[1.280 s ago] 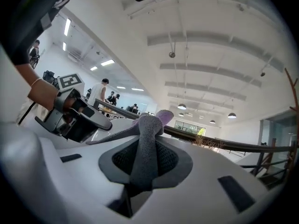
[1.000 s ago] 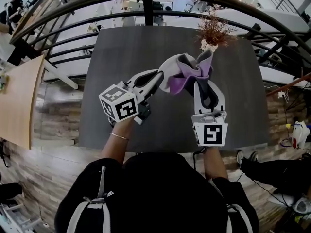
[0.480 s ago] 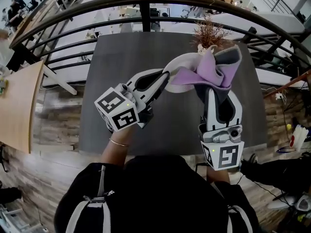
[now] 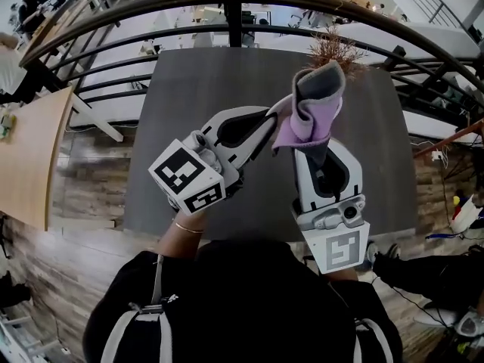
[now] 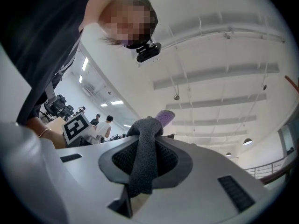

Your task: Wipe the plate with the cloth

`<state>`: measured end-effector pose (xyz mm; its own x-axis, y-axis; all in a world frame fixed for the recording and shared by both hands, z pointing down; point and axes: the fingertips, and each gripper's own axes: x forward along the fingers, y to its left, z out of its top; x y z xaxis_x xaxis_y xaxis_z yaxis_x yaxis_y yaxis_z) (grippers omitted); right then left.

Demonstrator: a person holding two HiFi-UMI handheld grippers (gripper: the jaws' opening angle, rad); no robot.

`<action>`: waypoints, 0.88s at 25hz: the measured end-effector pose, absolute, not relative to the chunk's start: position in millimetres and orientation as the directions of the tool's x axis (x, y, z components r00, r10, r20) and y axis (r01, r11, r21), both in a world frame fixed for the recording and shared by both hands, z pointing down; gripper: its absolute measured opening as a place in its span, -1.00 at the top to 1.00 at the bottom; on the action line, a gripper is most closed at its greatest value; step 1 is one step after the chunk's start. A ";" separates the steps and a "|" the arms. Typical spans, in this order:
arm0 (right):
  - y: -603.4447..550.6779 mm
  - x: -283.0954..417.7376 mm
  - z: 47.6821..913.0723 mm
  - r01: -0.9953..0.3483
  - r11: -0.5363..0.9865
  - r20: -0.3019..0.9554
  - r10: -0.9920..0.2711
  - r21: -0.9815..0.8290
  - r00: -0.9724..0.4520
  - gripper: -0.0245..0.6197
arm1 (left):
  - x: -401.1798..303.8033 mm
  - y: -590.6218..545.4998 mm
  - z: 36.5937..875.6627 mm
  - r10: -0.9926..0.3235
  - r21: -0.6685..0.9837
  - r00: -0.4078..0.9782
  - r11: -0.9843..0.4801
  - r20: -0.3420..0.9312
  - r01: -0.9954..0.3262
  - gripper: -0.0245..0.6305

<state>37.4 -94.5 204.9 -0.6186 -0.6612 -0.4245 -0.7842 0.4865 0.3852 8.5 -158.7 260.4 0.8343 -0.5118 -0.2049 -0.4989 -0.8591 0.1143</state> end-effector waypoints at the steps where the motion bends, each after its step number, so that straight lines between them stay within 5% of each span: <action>1: -96.7 33.4 206.4 -0.776 0.493 -0.412 -0.660 0.393 -0.628 0.73 | 9.3 -158.1 258.5 -0.512 0.097 0.835 -0.859 -0.201 -0.504 0.87; 10: -106.6 16.0 224.0 -0.735 0.517 -0.341 -0.662 0.438 -0.668 0.73 | 15.0 -150.9 258.1 -0.505 0.092 0.840 -0.863 -0.201 -0.497 0.87; 22: -141.4 51.8 232.7 -0.812 0.341 -0.310 -0.798 0.474 -0.517 0.73 | 3.3 -147.6 262.0 -0.520 0.113 0.832 -0.854 -0.193 -0.507 0.87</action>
